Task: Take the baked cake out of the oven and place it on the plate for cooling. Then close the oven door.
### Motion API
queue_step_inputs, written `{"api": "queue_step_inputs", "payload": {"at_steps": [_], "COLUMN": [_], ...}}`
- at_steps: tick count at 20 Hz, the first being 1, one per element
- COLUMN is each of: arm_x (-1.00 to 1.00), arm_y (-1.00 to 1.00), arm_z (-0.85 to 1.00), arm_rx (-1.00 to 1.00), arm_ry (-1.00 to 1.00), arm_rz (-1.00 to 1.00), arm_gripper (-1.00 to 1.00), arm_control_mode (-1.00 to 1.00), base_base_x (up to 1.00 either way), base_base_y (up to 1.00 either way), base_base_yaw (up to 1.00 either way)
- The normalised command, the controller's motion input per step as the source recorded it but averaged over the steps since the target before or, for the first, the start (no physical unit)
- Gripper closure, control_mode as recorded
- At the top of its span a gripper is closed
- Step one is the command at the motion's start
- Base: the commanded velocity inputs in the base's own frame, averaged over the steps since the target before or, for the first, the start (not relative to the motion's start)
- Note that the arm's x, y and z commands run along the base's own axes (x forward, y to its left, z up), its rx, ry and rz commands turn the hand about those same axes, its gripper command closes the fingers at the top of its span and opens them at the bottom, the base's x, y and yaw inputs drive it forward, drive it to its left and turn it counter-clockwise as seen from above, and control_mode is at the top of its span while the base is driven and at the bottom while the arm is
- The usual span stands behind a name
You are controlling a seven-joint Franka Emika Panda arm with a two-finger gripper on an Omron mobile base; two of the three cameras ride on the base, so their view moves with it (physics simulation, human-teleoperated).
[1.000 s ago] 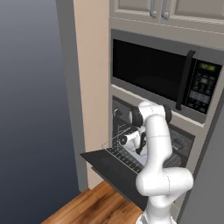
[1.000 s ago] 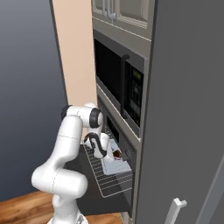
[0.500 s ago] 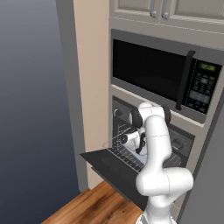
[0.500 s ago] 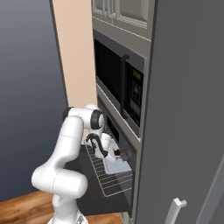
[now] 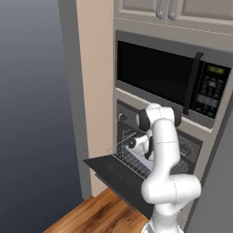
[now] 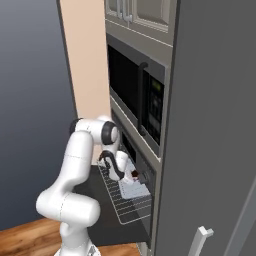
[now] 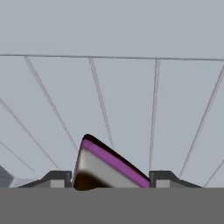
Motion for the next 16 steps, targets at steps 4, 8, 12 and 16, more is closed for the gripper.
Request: {"api": "queue_step_inputs", "payload": {"at_steps": [4, 8, 12, 16], "arm_x": [-0.76, -0.72, -0.71, -0.65], "arm_y": [0.0, 0.04, 0.31, 0.59], "arm_z": [0.63, 0.76, 0.76, 0.78], "arm_rx": [0.06, 0.08, 0.06, 0.03], "arm_ry": [-0.04, -0.01, 0.0, 0.0], "arm_rz": [0.06, 0.08, 0.1, 0.1], "arm_gripper": [1.0, 1.0, 1.0, 1.0], "arm_control_mode": [-1.0, -1.0, -1.0, -1.0], "base_base_x": [0.0, 0.0, 0.0, 0.0], "base_base_y": [0.0, 0.0, 0.0, 0.0], "base_base_yaw": [0.0, 0.0, 0.0, 0.0]}}
